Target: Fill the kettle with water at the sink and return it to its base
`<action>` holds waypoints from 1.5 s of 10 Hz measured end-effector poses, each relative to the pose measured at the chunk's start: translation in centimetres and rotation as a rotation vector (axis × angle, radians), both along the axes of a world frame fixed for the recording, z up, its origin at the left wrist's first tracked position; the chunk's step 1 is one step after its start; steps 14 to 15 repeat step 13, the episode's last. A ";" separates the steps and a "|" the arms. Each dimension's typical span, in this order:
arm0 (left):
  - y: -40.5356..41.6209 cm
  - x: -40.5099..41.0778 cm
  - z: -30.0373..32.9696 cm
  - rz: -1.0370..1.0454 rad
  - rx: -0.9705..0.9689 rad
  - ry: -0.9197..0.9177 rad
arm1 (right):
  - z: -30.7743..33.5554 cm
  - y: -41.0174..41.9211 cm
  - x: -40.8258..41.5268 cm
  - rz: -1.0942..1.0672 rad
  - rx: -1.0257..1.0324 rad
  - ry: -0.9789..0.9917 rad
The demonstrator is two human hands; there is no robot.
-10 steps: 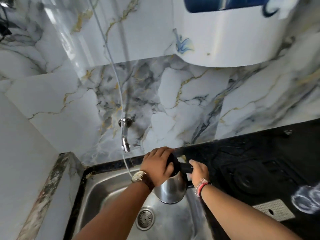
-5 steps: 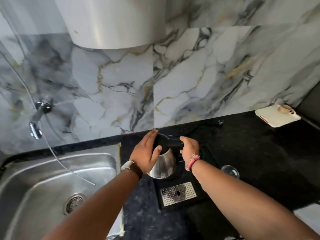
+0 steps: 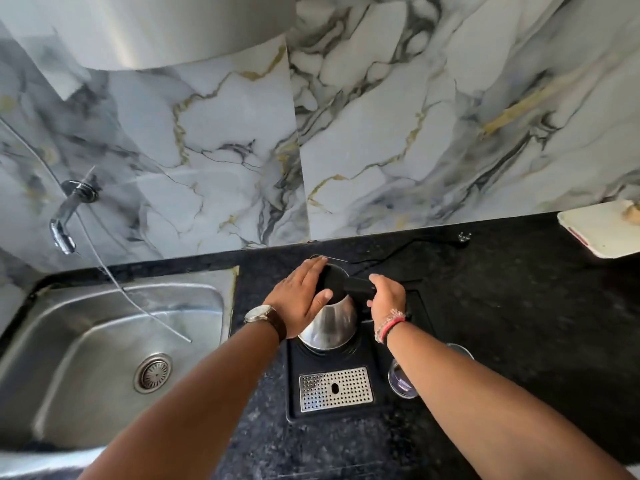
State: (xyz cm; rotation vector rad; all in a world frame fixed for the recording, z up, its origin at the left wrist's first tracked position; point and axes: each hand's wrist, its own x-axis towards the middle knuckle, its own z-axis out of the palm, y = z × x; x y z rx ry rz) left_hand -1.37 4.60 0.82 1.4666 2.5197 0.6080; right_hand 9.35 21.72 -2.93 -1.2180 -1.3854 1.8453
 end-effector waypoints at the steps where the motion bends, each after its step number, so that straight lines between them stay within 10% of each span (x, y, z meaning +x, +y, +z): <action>1: 0.5 -0.8 -0.3 0.045 -0.003 0.004 | -0.3 0.5 -1.3 0.040 -0.032 -0.010; 15: -1.1 -1.7 0.8 -0.097 -0.181 0.018 | 2.2 1.6 2.0 0.251 0.332 -0.252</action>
